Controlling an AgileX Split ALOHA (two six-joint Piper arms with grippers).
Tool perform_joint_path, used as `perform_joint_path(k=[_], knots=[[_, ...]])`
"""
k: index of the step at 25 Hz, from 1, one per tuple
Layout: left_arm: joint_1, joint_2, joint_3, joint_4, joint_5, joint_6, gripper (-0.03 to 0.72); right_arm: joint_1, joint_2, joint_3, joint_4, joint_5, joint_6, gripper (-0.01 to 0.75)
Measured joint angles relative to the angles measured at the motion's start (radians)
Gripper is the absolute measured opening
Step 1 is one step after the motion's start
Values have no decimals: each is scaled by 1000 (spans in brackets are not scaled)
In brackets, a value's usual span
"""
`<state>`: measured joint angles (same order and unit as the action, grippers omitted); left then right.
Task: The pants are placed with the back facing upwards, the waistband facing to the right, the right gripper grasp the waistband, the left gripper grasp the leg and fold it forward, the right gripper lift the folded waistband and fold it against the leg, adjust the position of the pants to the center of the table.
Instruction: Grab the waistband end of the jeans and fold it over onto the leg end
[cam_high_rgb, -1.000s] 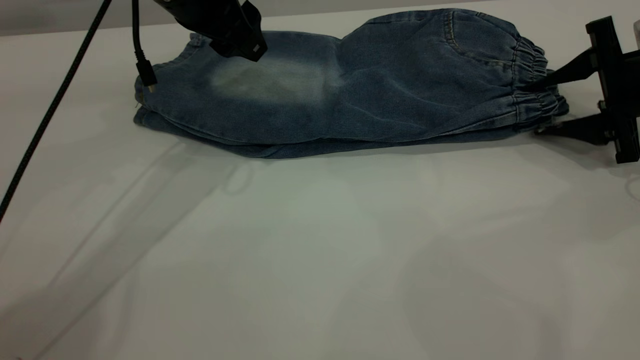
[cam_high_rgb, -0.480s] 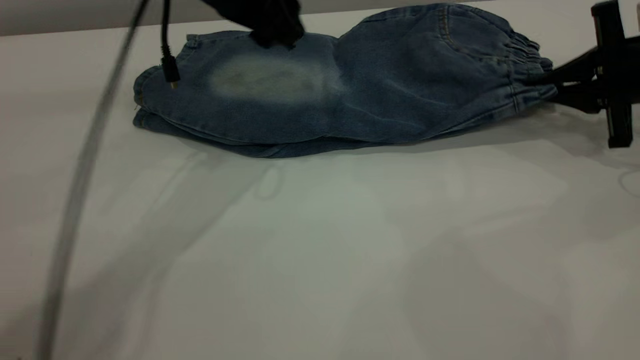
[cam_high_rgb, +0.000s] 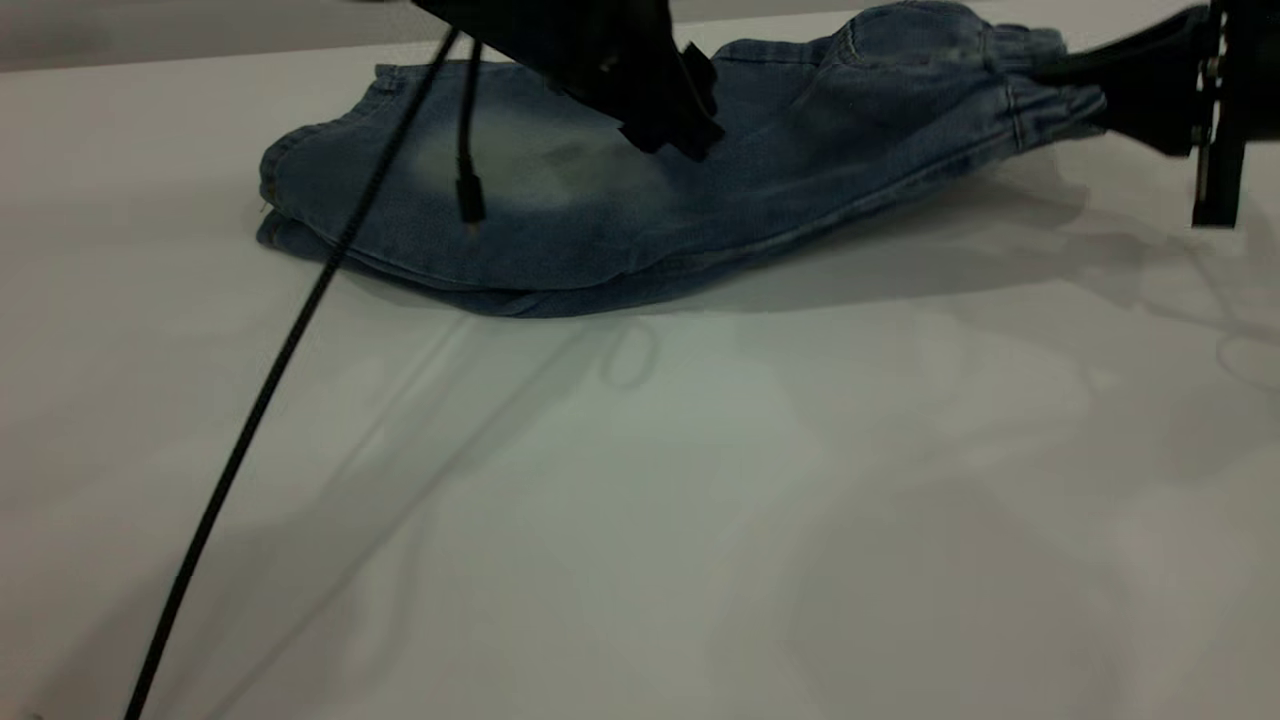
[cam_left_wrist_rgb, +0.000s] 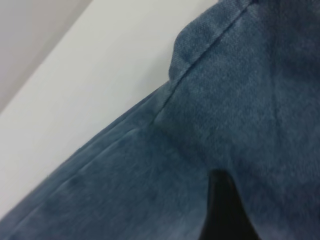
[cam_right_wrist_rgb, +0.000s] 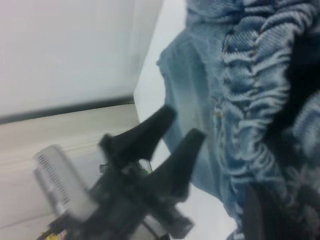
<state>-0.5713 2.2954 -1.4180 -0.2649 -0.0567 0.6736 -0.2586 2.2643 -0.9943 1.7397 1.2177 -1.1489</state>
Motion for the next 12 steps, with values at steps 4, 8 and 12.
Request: perform_joint_path(k=[4,8,12], knots=[[-17,52,-39,1,7,-70,367,0,-80,0,0,1,-7,33],[-54,80,-66,3,57,-105,362,12,-160,0,2,4,3,33],[-107,95,-95,2,69,-123,362,46,-212,1,4,4,22,33]])
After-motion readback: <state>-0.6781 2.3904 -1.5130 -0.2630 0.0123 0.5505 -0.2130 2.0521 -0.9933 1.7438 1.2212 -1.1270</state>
